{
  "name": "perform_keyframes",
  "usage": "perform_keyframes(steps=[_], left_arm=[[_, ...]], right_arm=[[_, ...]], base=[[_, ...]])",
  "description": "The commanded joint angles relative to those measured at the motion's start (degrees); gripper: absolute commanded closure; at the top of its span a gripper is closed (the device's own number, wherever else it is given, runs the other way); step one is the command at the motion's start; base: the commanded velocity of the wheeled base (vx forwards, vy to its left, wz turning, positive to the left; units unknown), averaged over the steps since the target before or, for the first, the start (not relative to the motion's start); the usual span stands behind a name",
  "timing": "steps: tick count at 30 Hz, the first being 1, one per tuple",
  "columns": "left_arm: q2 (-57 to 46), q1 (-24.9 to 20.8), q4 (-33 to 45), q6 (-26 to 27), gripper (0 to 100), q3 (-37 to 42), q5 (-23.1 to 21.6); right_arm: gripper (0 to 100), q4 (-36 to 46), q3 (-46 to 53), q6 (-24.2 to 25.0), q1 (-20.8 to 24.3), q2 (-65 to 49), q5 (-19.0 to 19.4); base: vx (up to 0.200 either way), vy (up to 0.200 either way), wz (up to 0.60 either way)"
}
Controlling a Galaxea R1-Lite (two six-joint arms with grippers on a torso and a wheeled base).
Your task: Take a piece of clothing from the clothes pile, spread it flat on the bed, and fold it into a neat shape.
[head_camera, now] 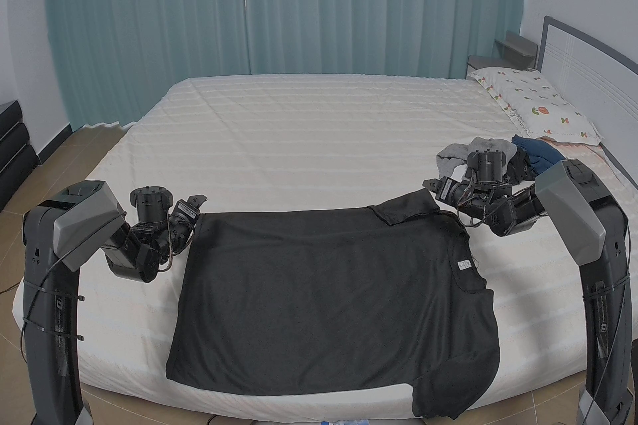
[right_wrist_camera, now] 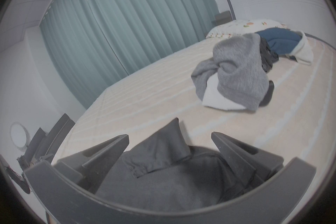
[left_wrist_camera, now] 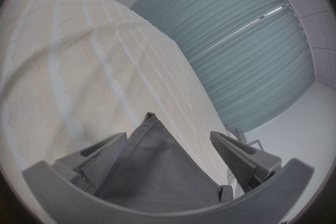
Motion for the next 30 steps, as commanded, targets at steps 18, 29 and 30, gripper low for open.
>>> perform_keyframes(steps=[18,29,30], left_arm=[[0.1,0.0,0.0,0.3,0,0.1,0.1],[0.1,0.0,0.0,0.3,0,0.1,0.1],[0.1,0.0,-0.1,0.3,0,0.1,0.1]], right_arm=[[0,16.3,-16.5,15.5,5.6,8.5,1.7],[0,11.2,-20.9,20.8,5.6,12.8,1.3],[0,7.8,-20.9,21.2,5.7,12.8,1.5]], base=[[0.000,0.000,0.00],[0.000,0.000,0.00],[0.000,0.000,0.00]])
